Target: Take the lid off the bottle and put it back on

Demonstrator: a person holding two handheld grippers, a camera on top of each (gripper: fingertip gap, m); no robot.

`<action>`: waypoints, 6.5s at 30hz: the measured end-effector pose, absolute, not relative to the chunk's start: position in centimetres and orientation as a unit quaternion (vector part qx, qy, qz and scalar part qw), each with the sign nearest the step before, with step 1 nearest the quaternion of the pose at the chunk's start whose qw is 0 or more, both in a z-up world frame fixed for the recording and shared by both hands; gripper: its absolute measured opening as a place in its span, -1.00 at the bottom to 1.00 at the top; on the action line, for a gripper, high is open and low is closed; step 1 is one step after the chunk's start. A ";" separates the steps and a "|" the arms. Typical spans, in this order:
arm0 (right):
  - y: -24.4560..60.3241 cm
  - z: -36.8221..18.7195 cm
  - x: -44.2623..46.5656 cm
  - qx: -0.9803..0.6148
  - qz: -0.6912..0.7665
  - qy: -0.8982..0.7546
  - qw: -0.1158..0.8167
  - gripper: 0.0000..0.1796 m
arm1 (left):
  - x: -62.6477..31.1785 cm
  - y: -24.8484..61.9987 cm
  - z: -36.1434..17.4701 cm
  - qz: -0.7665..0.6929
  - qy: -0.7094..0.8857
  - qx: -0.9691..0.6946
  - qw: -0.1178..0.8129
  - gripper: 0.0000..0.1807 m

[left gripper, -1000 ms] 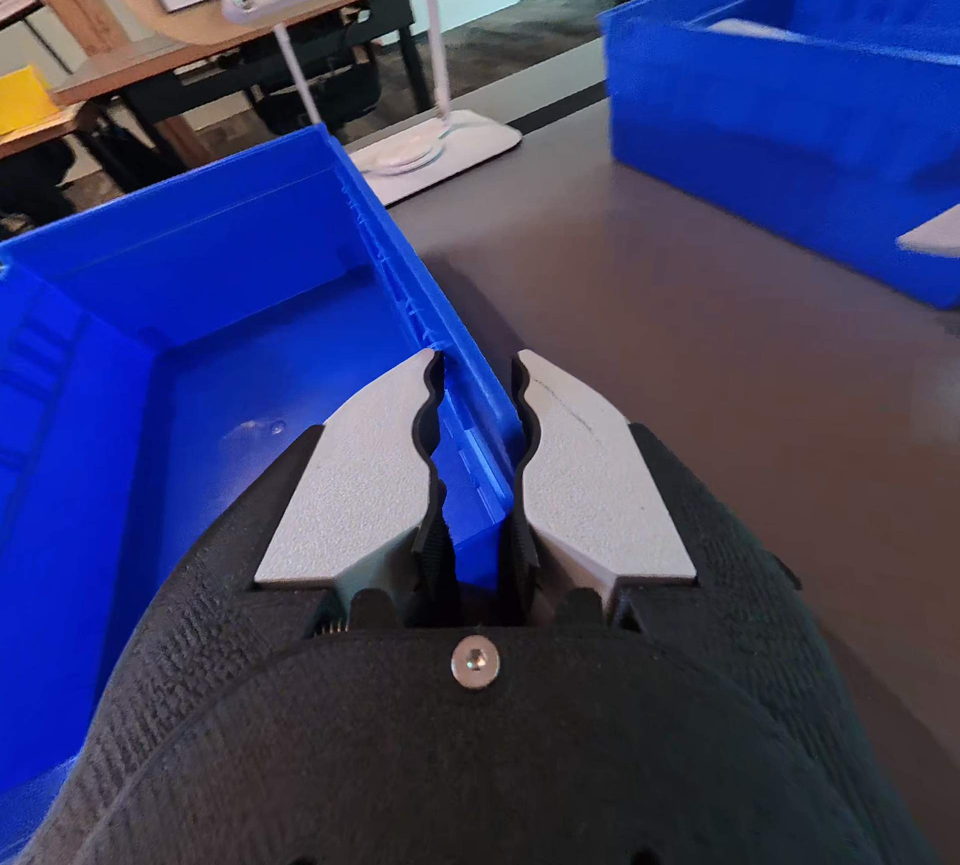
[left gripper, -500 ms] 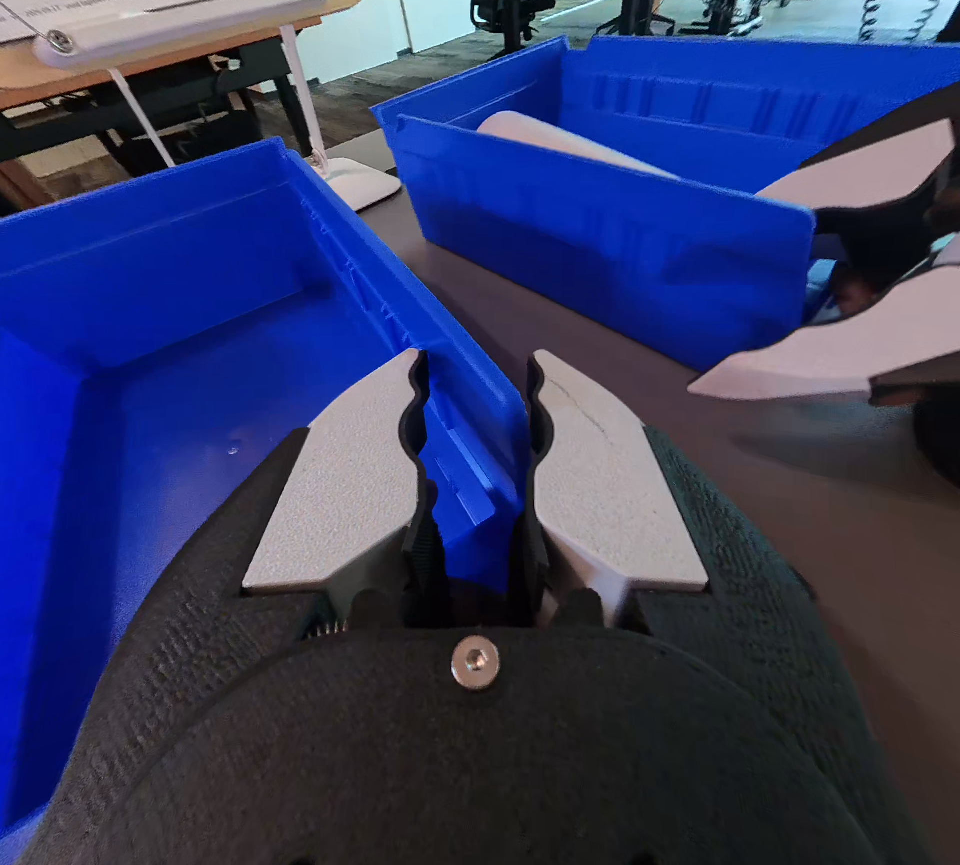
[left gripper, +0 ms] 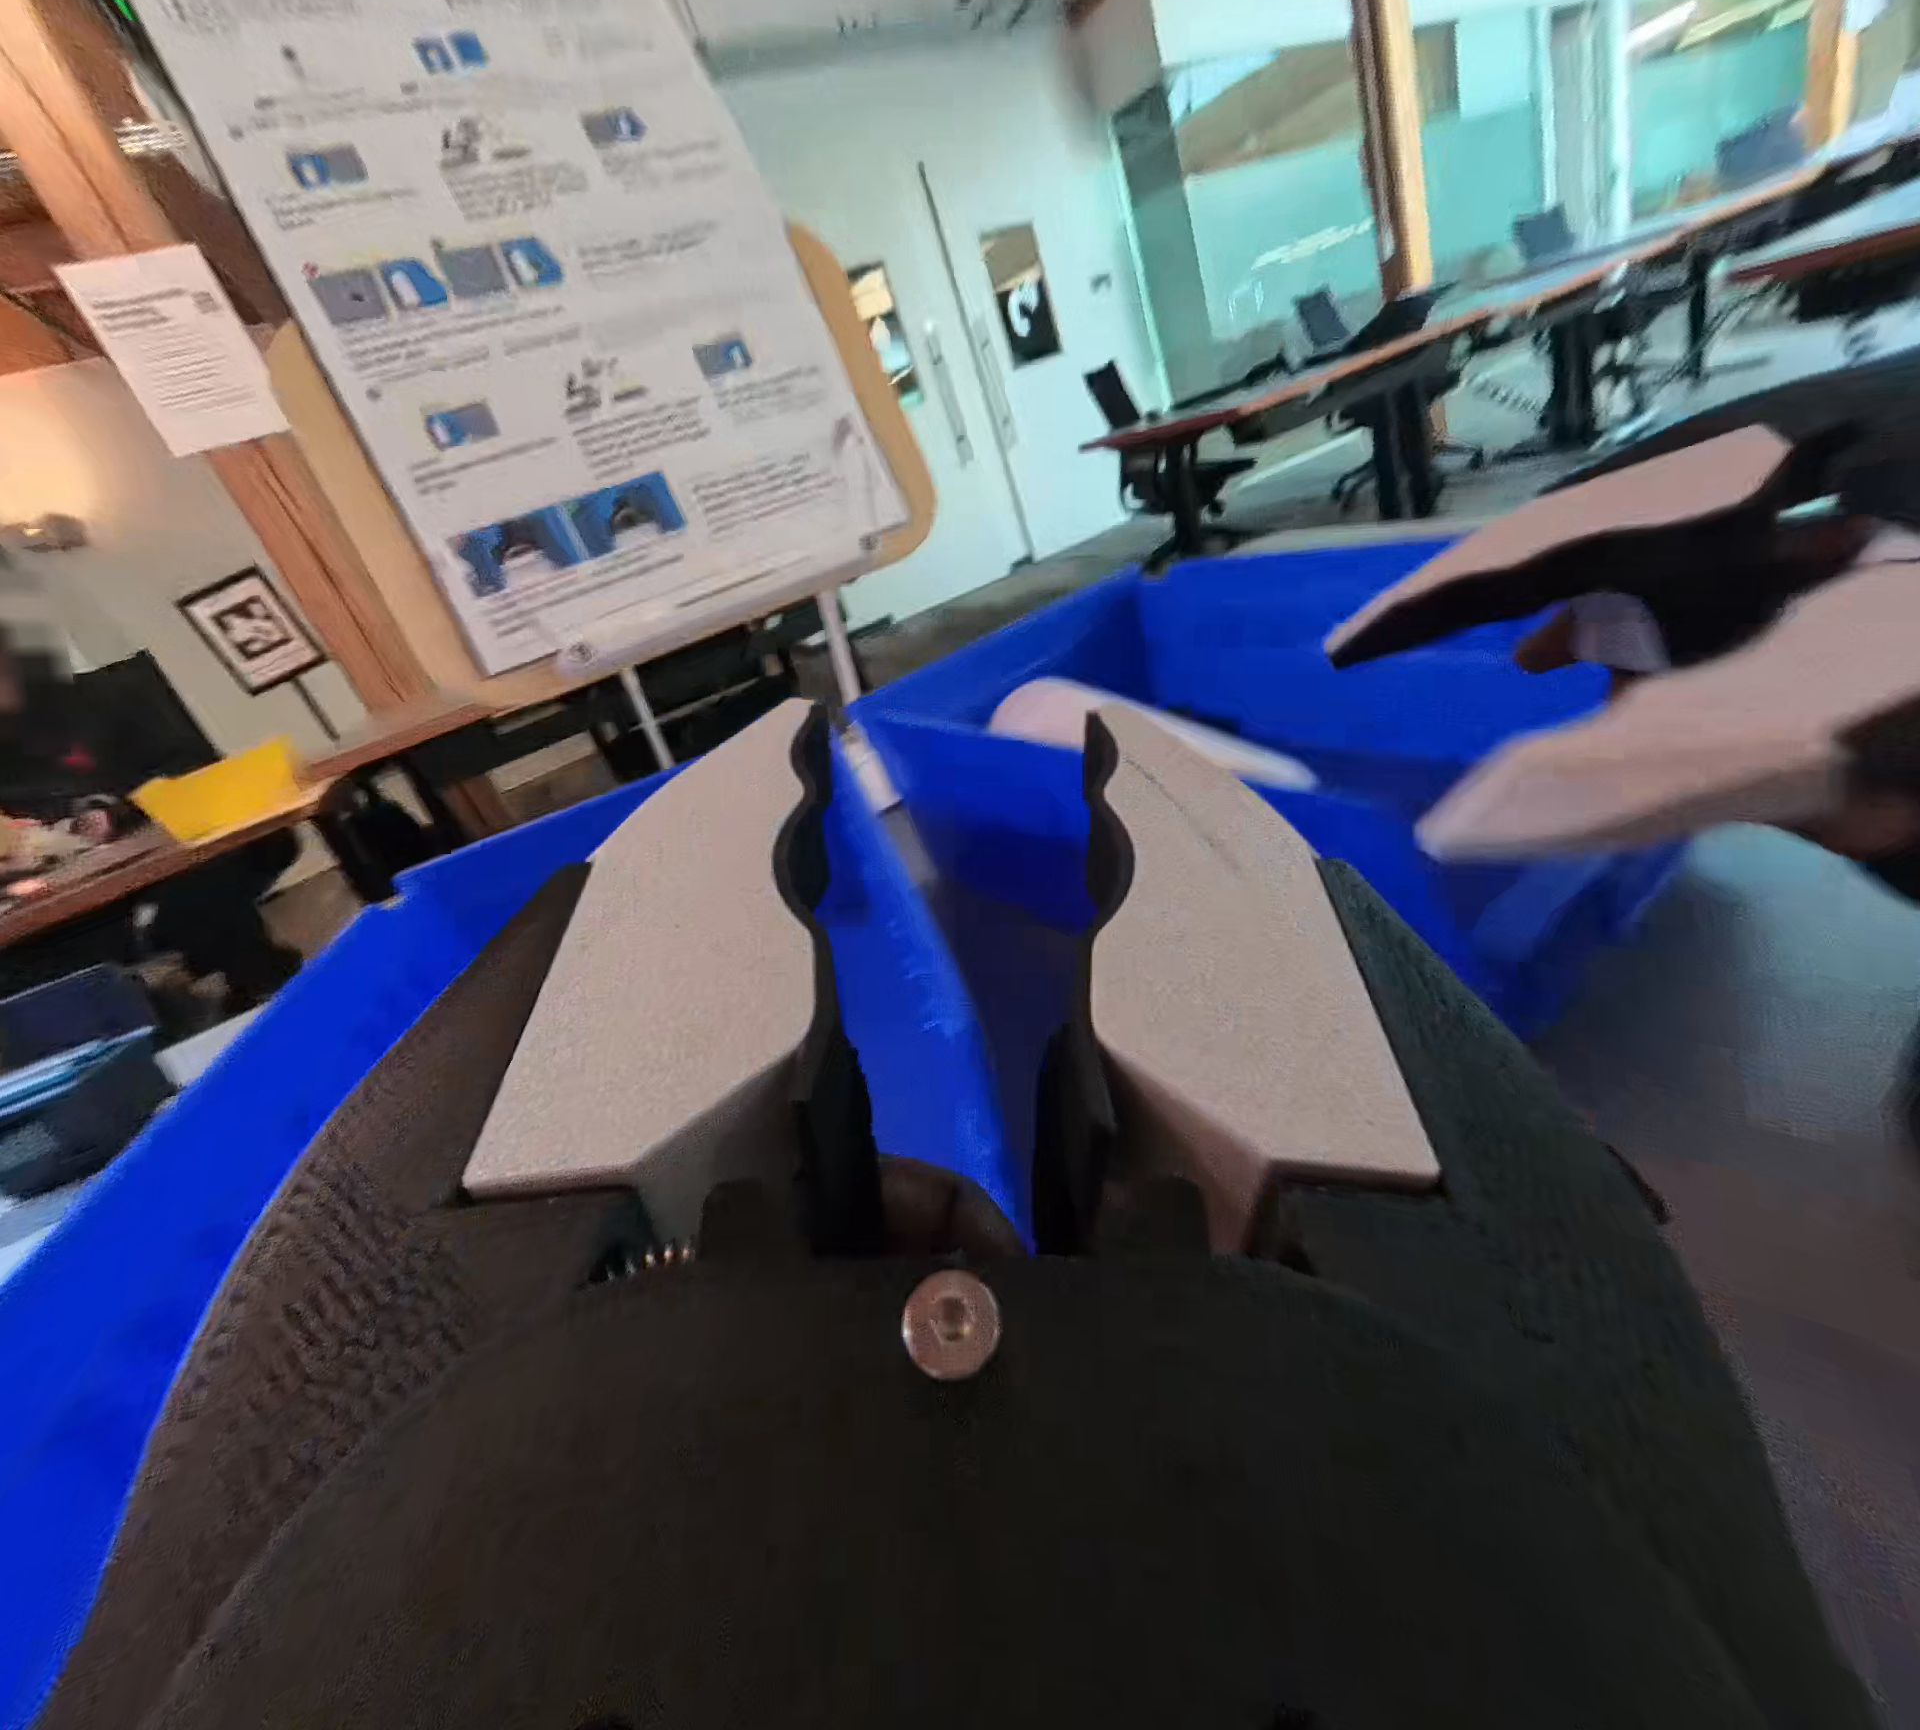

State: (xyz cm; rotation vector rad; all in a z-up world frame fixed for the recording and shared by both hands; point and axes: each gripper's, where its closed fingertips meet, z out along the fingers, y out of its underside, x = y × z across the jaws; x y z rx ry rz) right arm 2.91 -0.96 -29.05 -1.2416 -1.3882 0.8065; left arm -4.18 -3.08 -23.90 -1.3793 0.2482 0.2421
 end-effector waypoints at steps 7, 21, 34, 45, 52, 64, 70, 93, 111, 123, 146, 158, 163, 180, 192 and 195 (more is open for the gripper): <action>12.5 -26.8 15.9 -0.674 0.176 -0.313 0.646 -0.09 | 3.4 0.0 -28.0 -0.063 0.076 -0.733 0.673 0.01; 13.3 -32.1 17.7 -0.720 0.056 -0.424 0.546 -0.91 | 2.3 3.6 -31.3 0.016 0.055 -0.808 0.587 -0.70; 8.7 -18.5 12.7 -0.642 0.015 -0.410 0.648 -0.91 | -4.1 -0.5 -19.2 0.108 0.064 -0.747 0.652 -0.77; 0.0 -18.0 -6.7 -0.547 0.147 -0.527 0.633 -0.89 | -19.1 -14.9 -16.7 0.277 -0.060 -0.739 0.611 -0.80; -9.4 -19.9 -17.5 -0.466 0.234 -0.588 0.618 -0.87 | -26.2 -26.1 -17.7 0.372 -0.118 -0.738 0.550 -0.81; -15.8 -26.9 -22.7 -0.430 0.256 -0.648 0.574 -0.85 | -29.9 -32.5 -25.2 0.370 -0.157 -0.759 0.512 -0.81; -15.6 -29.7 -22.9 -0.435 0.236 -0.665 0.559 -0.83 | -30.9 -31.9 -28.6 0.340 -0.154 -0.768 0.521 -0.81; -5.4 -25.4 -13.1 -0.525 0.197 -0.537 0.630 0.16 | -28.6 -30.3 -21.7 0.331 -0.158 -0.669 0.646 -0.19; 3.0 -33.7 0.1 -0.717 0.122 -0.540 0.424 -0.85 | -13.4 -11.6 -31.6 0.056 -0.027 -0.841 0.538 -0.20; 6.4 -30.9 5.6 -0.694 0.070 -0.509 0.504 -0.85 | -8.8 -3.8 -28.0 0.124 0.054 -0.811 0.570 -0.76; 16.5 -32.7 34.3 -0.801 -0.043 -0.301 0.516 -0.86 | 16.5 12.5 -31.0 -0.007 0.235 -0.786 0.572 -0.73; 17.3 -33.6 37.1 -0.808 -0.062 -0.267 0.522 -0.80 | 19.5 11.7 -32.6 -0.121 0.287 -0.794 0.522 -0.28; 17.2 -29.7 37.2 -0.774 -0.086 -0.232 0.583 -0.18 | 13.5 7.8 -27.6 -0.075 0.247 -0.771 0.582 0.11; 12.5 -33.5 16.6 -0.770 0.110 -0.379 0.501 -0.49 | -22.5 -13.0 -32.5 0.231 -0.134 -0.837 0.477 -0.55; 14.9 -33.6 22.5 -0.796 -0.038 -0.337 0.501 -0.93 | -21.4 -11.7 -32.2 0.247 -0.043 -0.816 0.521 -0.79; 14.8 -33.6 22.5 -0.800 -0.037 -0.336 0.495 -0.93 | -21.3 -11.7 -32.1 0.270 -0.034 -0.814 0.514 -0.85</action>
